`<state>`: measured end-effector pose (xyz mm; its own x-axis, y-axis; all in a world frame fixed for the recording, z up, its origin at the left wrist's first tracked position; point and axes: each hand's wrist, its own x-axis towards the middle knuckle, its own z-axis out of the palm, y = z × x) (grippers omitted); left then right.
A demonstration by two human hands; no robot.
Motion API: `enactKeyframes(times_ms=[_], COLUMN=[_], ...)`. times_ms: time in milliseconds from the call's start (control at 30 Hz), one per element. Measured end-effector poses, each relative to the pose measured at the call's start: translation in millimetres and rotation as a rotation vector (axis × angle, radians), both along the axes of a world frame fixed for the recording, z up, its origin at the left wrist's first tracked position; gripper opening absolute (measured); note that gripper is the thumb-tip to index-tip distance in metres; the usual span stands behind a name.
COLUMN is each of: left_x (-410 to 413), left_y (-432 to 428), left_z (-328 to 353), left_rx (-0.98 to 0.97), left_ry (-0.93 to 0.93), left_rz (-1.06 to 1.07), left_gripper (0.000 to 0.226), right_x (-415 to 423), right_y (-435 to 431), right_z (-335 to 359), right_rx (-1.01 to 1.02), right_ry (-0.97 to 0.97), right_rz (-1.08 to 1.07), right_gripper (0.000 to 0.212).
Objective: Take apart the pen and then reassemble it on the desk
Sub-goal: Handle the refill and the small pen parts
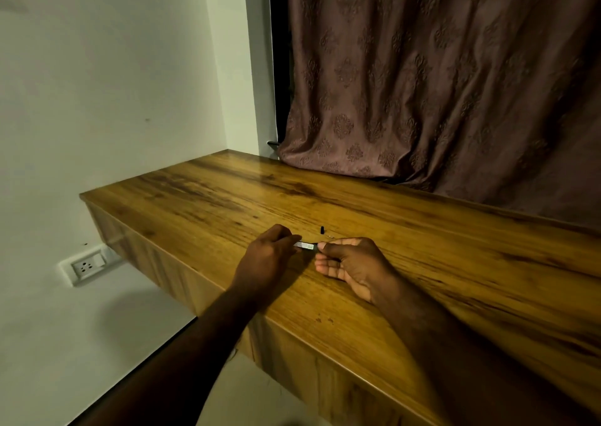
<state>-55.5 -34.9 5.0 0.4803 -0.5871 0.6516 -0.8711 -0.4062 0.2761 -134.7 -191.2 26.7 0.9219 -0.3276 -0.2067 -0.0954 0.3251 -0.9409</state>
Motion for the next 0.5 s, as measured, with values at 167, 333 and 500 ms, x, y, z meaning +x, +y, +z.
enactKeyframes(times_ms=[167, 333, 500], left_x=[2.7, 2.3, 5.5], left_y=[-2.6, -2.4, -4.4], left_z=[-4.4, -4.6, -5.3], left_rx=[0.058, 0.064, 0.077], left_ry=[-0.09, -0.128, -0.089], left_rz=[0.042, 0.042, 0.029], left_gripper=[0.037, 0.04, 0.04], right_x=[0.8, 0.9, 0.5], right_y=[3.2, 4.0, 3.4], right_z=[-1.0, -3.2, -3.4], right_rx=[0.112, 0.186, 0.188], right_ry=[0.003, -0.002, 0.004], right_rz=[0.004, 0.028, 0.035], right_gripper=[0.01, 0.015, 0.009])
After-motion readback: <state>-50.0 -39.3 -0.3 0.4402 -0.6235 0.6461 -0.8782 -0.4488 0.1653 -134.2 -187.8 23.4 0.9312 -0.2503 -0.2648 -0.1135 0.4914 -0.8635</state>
